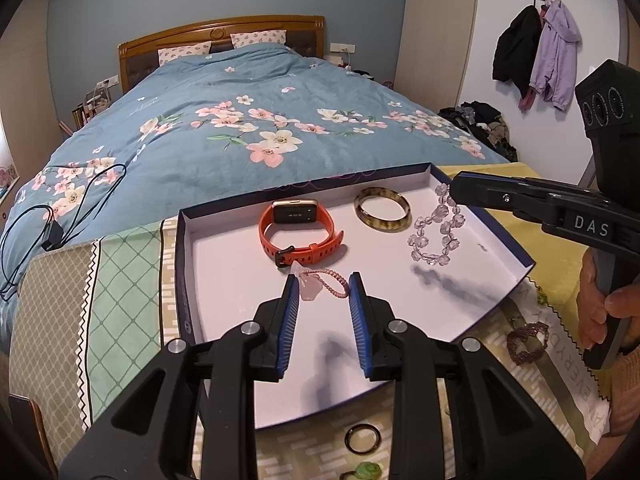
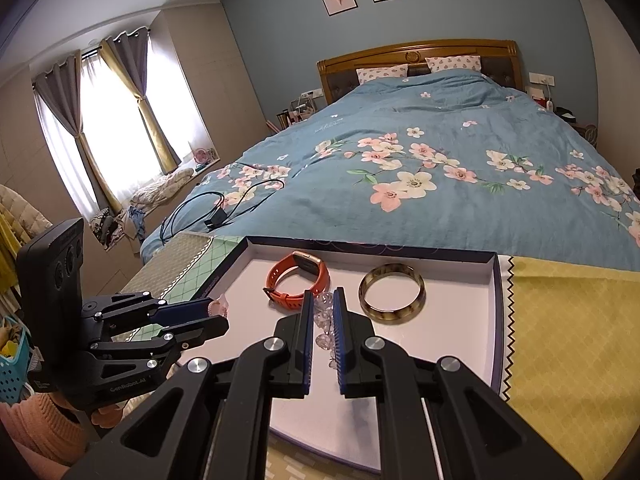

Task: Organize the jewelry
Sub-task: 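Lower the bead bracelet into the box with the right gripper while the left carries the pendant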

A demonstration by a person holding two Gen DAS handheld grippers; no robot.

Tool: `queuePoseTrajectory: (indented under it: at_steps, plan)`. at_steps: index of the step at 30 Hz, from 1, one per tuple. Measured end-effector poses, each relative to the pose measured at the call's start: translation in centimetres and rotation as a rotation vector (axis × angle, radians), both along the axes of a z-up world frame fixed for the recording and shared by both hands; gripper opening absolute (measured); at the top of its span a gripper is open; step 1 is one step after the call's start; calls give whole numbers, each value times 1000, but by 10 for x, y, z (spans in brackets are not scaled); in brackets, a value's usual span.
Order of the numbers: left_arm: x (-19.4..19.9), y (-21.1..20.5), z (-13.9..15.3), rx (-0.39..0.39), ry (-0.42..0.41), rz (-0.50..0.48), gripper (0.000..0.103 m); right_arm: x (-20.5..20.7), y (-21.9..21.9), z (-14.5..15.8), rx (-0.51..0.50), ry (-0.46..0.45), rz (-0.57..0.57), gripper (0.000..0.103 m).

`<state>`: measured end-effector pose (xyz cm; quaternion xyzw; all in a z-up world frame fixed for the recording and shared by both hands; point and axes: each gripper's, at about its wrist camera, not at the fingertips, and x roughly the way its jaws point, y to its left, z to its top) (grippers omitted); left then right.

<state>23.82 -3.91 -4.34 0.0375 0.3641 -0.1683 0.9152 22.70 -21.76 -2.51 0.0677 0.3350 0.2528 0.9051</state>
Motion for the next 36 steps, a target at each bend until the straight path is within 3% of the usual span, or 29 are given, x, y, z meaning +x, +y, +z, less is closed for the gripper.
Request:
queuePoseTrajectory:
  at_steps: [36]
  plan:
    - [65,-23,-42,118,133,49,28,40,-6,-40,-63,120,-75,10]
